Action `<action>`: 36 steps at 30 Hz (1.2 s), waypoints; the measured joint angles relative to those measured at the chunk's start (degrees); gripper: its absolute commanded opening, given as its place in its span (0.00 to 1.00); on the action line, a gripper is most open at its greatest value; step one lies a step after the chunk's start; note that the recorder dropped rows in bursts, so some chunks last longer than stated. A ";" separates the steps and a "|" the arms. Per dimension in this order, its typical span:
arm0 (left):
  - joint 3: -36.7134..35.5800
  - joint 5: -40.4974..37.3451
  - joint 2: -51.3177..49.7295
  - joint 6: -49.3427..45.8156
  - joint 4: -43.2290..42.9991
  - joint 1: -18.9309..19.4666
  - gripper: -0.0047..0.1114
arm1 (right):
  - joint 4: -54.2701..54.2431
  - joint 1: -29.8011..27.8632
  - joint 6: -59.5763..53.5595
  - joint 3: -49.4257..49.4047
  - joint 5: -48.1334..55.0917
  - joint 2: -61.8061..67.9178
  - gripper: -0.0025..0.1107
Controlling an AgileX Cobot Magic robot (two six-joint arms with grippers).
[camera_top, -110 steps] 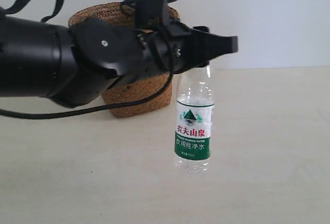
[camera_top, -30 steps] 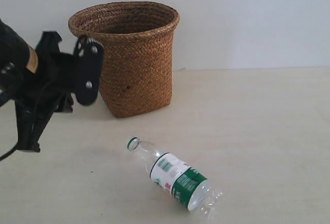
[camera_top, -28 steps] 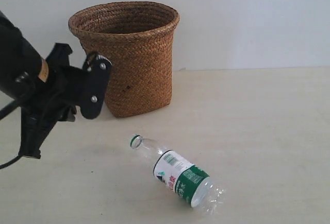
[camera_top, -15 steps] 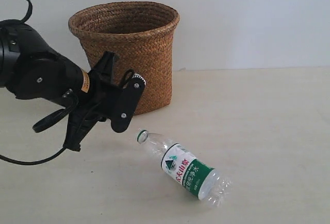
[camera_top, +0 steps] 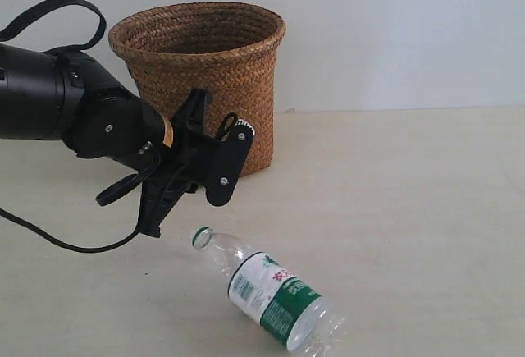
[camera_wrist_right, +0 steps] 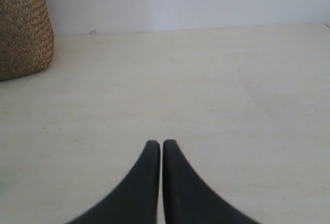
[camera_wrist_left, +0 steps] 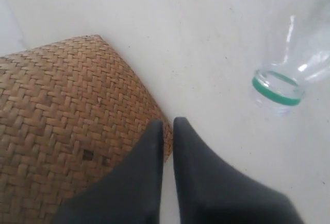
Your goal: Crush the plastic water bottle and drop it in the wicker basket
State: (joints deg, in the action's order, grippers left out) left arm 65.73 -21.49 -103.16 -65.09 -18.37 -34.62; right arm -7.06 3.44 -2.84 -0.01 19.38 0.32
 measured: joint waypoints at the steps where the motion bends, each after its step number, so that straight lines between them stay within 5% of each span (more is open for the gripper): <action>1: -0.01 -0.13 0.00 0.00 0.00 0.00 0.10 | 0.00 0.00 0.00 0.00 0.00 0.00 0.02; 9: 0.11 -2.70 -0.60 0.83 0.37 0.00 0.46 | 0.00 0.00 0.00 0.00 0.00 0.00 0.02; 24: -2.57 -9.67 -2.91 -5.74 0.59 0.00 0.46 | 0.00 0.00 0.00 0.00 0.00 0.00 0.02; 36: -3.04 -3.33 -4.29 -9.36 0.72 -0.19 0.46 | 0.00 0.00 0.00 0.00 0.00 0.00 0.02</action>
State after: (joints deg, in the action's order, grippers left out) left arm 62.69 -24.82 -107.45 -74.45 -17.64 -34.80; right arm -7.06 3.44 -2.84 -0.01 19.38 0.32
